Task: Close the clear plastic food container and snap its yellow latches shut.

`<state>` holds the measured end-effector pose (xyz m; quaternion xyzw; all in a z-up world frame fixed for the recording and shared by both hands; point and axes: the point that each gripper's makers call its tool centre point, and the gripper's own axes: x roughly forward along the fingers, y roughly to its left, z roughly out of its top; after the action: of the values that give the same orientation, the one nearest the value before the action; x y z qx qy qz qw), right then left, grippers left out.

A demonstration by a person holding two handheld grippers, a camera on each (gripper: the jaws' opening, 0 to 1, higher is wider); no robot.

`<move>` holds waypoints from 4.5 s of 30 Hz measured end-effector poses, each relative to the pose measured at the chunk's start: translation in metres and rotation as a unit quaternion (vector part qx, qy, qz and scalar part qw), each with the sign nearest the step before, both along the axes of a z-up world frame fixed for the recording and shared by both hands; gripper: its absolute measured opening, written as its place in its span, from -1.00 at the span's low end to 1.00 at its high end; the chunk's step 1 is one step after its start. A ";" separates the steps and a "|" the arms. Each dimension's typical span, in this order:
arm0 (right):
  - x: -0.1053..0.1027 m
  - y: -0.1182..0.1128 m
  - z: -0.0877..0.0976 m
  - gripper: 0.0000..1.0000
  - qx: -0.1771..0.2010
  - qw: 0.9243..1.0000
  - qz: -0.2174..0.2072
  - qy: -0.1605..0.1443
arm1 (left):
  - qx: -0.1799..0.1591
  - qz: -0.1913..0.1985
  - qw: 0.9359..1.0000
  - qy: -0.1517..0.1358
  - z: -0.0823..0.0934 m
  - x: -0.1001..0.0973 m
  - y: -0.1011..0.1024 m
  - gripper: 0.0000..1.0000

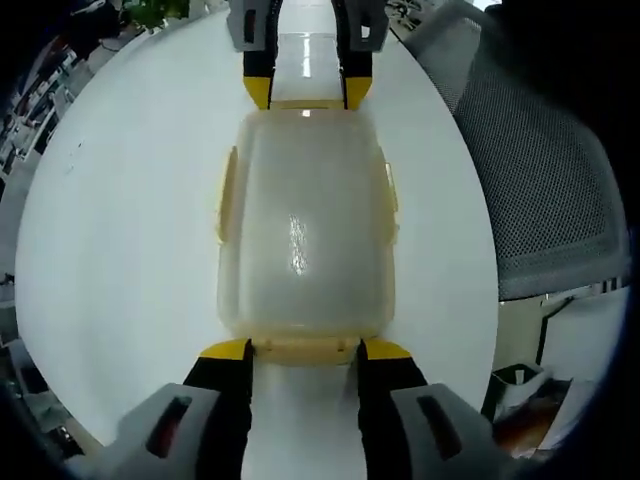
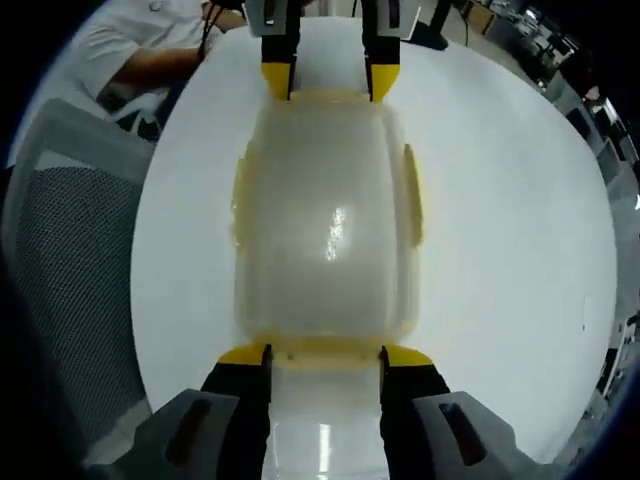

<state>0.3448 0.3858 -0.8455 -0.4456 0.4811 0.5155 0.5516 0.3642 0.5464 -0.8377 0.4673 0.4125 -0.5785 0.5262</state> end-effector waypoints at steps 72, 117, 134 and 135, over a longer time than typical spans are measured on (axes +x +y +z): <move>0.007 -0.042 0.075 -0.22 0.082 0.996 0.022 -0.005 | -0.024 0.041 0.999 0.005 0.070 -0.005 -0.043 -0.24; 0.002 -0.132 0.080 -0.22 0.088 0.996 -0.005 -0.004 | -0.057 0.016 0.998 0.023 0.074 -0.003 -0.133 -0.25; -0.006 -0.156 0.074 -0.22 0.086 0.996 -0.012 -0.005 | -0.069 0.005 0.997 0.030 0.068 -0.007 -0.159 -0.25; -0.006 -0.158 0.074 -0.22 0.086 0.996 -0.013 -0.005 | -0.069 0.005 0.997 0.031 0.068 -0.007 -0.161 -0.25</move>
<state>0.3385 0.2273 -0.7713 -0.3926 0.4380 0.5458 0.5968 0.3569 0.3854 -0.7699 0.4092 0.3900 -0.6170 0.5474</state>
